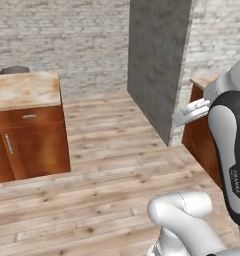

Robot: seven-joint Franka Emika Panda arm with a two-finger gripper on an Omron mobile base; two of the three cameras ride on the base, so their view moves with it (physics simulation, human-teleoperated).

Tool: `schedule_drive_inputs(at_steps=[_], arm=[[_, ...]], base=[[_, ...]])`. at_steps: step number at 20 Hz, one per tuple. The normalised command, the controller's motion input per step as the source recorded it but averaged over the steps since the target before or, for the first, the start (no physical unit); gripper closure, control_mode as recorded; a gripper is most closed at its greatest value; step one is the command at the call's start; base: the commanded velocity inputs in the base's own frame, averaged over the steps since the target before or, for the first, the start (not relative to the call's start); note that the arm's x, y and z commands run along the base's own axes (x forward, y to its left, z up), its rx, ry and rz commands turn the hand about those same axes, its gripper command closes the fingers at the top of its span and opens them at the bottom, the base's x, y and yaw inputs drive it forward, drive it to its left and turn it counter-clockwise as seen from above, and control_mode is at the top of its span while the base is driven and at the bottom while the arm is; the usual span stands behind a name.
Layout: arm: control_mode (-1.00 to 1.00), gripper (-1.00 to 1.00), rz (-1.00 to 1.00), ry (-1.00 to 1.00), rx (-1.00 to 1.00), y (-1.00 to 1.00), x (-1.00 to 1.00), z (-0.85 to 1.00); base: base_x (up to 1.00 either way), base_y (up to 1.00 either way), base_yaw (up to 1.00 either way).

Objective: Pick the jar and candle from the dining table and place them in the open cabinet. Close the cabinet after placing the objects.

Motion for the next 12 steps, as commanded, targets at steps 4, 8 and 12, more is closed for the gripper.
schedule_drive_inputs(at_steps=[4,8,12], arm=[[1.0,-1.0,0.0,0.0,0.0,0.0,0.0,0.0],[1.0,-1.0,0.0,0.0,0.0,0.0,0.0,0.0],[1.0,-1.0,0.0,0.0,0.0,0.0,0.0,0.0]], base=[[0.68,-0.09,0.3],[0.66,-0.09,0.35],[0.65,-0.09,0.37]])
